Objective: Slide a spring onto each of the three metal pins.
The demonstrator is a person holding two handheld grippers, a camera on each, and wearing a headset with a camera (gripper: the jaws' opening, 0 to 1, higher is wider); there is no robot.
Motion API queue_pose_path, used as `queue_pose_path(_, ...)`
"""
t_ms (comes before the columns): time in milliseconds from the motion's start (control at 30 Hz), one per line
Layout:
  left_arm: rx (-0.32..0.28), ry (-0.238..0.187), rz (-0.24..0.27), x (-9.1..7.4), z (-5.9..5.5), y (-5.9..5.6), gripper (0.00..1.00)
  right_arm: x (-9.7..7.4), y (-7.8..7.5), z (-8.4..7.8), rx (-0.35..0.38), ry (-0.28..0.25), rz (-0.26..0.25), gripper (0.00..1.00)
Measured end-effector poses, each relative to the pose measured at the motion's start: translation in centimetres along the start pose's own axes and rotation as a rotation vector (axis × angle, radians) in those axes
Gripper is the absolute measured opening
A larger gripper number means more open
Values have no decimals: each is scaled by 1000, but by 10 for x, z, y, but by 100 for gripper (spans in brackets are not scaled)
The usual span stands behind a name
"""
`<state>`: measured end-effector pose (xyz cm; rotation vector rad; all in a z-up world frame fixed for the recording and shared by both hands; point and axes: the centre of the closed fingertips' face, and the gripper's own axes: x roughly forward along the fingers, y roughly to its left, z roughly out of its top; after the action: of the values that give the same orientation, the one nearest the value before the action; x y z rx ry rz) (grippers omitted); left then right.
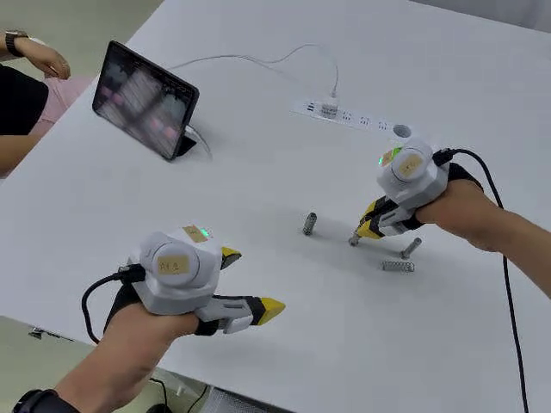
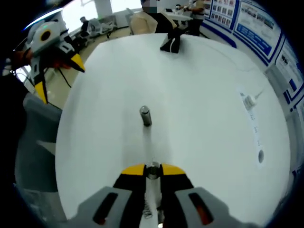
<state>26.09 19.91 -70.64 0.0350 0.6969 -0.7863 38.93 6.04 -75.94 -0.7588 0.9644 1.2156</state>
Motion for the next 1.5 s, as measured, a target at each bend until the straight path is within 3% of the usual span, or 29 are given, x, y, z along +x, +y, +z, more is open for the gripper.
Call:
queue_pose_path(533,-6,8,4,0,-2,3,62,16,-1,-3,-1,15,15,13)
queue_pose_path(967,-6,-3,3,2,4,2,62,19,0,-6,2,8,19,13)
queue_pose_path(1100,-19,-10,0,2,5,2,62,18,-1,-6,22,4,20,19)
queue_pose_path(1167,-52,-35,-11,1,10,1,62,16,-3,-7,29,2,6,22)
queue_pose_path(1500,-42,-40,-10,1,11,0,61,-1,5,-7,54,-11,-14,32)
